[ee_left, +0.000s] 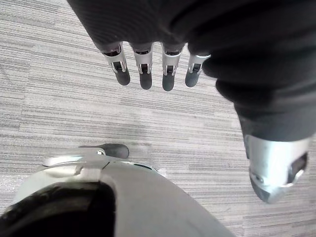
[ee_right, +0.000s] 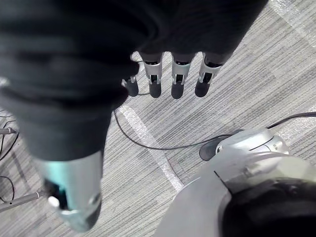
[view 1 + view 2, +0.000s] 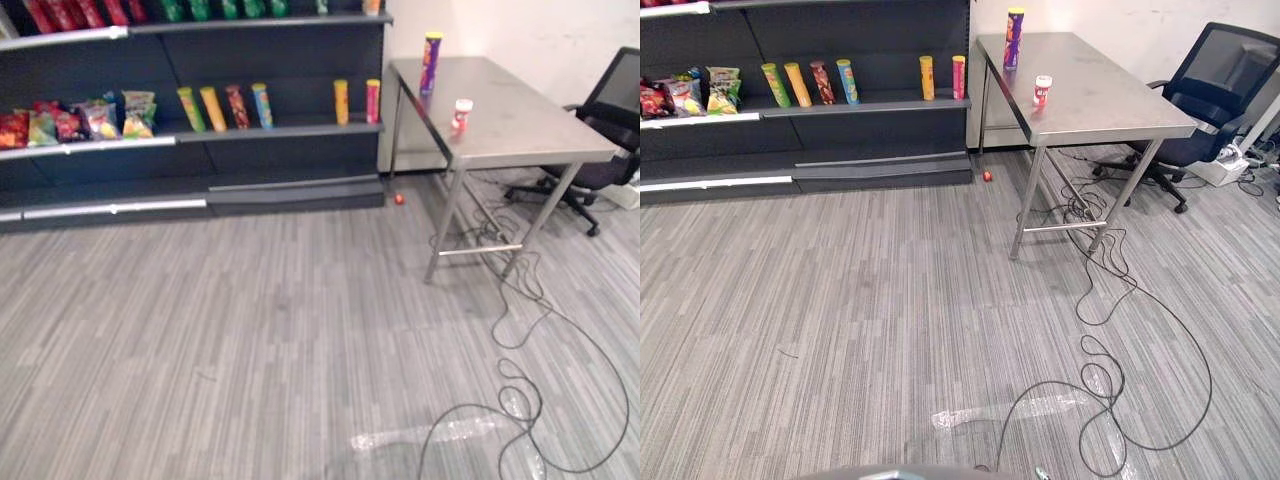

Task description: Put the gum and the chips on the shelf.

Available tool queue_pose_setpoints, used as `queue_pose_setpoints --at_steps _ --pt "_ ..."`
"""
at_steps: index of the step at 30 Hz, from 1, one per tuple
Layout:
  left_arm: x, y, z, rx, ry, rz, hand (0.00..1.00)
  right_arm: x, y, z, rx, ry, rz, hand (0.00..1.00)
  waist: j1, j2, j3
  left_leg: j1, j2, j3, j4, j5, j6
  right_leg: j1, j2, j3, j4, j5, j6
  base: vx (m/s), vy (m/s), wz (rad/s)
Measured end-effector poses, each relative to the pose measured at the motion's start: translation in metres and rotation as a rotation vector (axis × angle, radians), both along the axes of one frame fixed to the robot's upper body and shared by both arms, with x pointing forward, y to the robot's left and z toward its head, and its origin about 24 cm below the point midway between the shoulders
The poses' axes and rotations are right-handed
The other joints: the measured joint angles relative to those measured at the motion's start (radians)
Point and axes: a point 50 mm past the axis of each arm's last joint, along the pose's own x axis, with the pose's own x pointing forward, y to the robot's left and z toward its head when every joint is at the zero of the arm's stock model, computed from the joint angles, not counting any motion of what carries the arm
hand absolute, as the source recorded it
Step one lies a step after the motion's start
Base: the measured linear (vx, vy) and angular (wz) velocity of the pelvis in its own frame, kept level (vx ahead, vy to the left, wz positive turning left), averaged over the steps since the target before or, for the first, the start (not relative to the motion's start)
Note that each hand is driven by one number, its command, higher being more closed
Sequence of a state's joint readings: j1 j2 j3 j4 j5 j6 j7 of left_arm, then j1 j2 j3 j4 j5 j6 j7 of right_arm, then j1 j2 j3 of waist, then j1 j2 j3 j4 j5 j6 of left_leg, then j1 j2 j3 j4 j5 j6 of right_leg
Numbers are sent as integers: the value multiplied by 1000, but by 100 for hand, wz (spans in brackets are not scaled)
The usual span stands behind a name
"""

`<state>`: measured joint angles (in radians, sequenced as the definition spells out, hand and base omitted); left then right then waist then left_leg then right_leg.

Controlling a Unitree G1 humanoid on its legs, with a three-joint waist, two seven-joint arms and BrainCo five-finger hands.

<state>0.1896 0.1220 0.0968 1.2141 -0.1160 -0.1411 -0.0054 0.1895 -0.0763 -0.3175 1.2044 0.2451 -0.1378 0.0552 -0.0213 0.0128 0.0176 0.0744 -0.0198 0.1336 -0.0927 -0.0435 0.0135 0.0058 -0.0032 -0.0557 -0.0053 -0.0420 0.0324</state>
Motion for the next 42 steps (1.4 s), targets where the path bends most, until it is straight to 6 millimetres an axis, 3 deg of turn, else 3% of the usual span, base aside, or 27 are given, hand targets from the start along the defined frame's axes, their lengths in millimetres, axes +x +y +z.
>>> queue_pose_setpoints --at_steps 14,33,42 --pt "5 1 0 3 -17 14 0 8 2 0 13 -22 -20 0 0 -5 38 34 10 50 -6 -11 -16 34 9 14 -28 9 6 -6 -8 -5" --pt "6 2 0 4 -19 13 0 8 3 -1 27 -29 -49 0 -1 -8 41 32 11 46 -8 -10 -14 54 8 -12 -62 17 4 3 -12 1" --pt "10 2 0 0 -19 9 0 17 2 0 25 -53 -21 0 -2 -8 57 -1 13 41 -7 -3 -11 6 8 -21 -12 5 -8 -34 -13 2"
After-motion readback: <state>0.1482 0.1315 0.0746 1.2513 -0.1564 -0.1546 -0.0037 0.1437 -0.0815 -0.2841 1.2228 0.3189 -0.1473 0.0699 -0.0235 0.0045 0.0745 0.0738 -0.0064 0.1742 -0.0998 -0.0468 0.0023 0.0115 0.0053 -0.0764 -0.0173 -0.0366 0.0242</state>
